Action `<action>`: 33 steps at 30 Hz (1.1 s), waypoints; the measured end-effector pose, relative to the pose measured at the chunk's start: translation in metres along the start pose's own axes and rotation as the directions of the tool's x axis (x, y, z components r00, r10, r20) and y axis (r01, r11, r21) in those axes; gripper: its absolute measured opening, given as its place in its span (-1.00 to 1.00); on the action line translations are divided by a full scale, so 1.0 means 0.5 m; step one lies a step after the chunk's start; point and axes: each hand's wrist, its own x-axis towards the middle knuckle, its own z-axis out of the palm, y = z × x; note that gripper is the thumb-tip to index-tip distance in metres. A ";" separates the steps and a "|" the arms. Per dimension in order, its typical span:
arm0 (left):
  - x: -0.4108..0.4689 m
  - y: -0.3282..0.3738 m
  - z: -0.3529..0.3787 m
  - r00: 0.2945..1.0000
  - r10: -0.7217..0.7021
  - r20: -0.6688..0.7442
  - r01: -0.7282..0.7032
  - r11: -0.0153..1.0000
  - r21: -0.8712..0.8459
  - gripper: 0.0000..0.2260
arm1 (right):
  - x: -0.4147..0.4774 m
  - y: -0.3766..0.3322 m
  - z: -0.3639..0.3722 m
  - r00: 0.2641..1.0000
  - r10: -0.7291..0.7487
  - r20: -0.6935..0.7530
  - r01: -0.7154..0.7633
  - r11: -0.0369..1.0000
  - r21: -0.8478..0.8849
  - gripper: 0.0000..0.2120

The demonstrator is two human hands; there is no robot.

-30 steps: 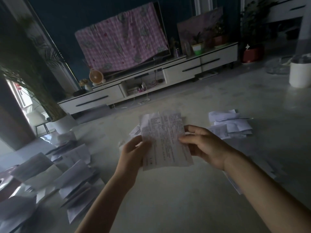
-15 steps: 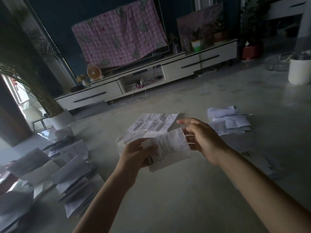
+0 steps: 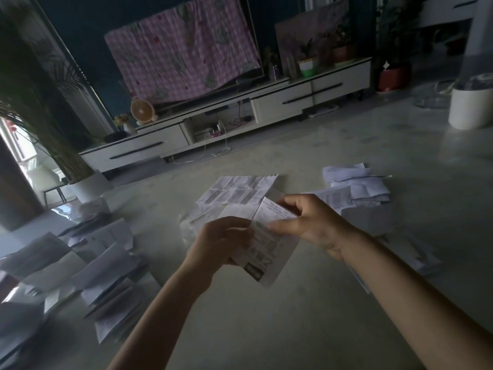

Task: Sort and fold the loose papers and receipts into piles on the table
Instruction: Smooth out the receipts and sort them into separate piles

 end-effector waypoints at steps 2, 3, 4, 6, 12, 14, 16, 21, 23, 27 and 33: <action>0.003 -0.002 0.005 0.999 -0.010 -0.039 0.009 1.000 -0.008 -0.85 | -0.001 0.000 0.002 1.000 0.009 -0.030 -0.008 1.000 0.029 -0.77; 0.005 -0.006 0.007 0.997 -0.019 -0.077 0.016 0.999 -0.032 -0.85 | 0.000 0.002 0.000 0.999 0.030 -0.037 -0.028 0.998 0.051 -0.74; 0.006 -0.008 0.009 0.993 -0.028 -0.113 0.020 0.997 -0.073 -0.87 | -0.001 0.005 -0.001 0.998 0.049 -0.035 -0.046 0.996 0.076 -0.72; 0.008 -0.009 0.015 0.989 -0.052 -0.141 0.023 0.980 -0.199 -0.90 | -0.005 0.009 -0.002 0.998 0.061 0.001 -0.061 0.987 0.148 -0.75; -0.009 0.015 0.026 0.987 -0.152 0.043 0.151 0.832 -0.534 -0.76 | 0.001 0.017 0.002 0.986 -0.076 -0.147 0.083 0.996 0.040 -0.64; -0.011 0.018 0.027 0.988 -0.131 0.083 0.155 0.845 -0.511 -0.78 | 0.000 0.016 0.005 0.974 -0.129 -0.185 0.110 0.988 -0.112 -0.62; -0.010 0.013 0.032 0.998 -0.058 0.000 0.053 0.905 -0.422 -0.88 | -0.001 0.012 0.002 0.970 -0.137 -0.199 0.110 0.984 -0.140 -0.64; -0.008 0.003 0.050 0.978 0.080 -0.193 -0.124 0.966 -0.227 -0.83 | -0.016 -0.012 -0.009 0.992 -0.048 -0.119 0.040 0.997 -0.070 -0.87; -0.014 0.004 0.067 0.972 0.113 -0.206 -0.154 0.968 -0.196 -0.83 | -0.023 -0.007 -0.014 0.988 -0.096 -0.119 0.070 0.977 -0.203 -0.82; -0.034 0.018 0.122 0.985 0.120 -0.126 -0.152 0.943 -0.295 -0.85 | -0.046 -0.018 -0.051 0.971 -0.115 -0.210 0.055 0.960 -0.274 -0.82; -0.032 0.044 0.196 0.994 0.110 0.028 -0.090 0.917 -0.388 -0.72 | -0.090 -0.029 -0.126 0.949 -0.080 -0.304 -0.020 0.950 -0.312 -0.83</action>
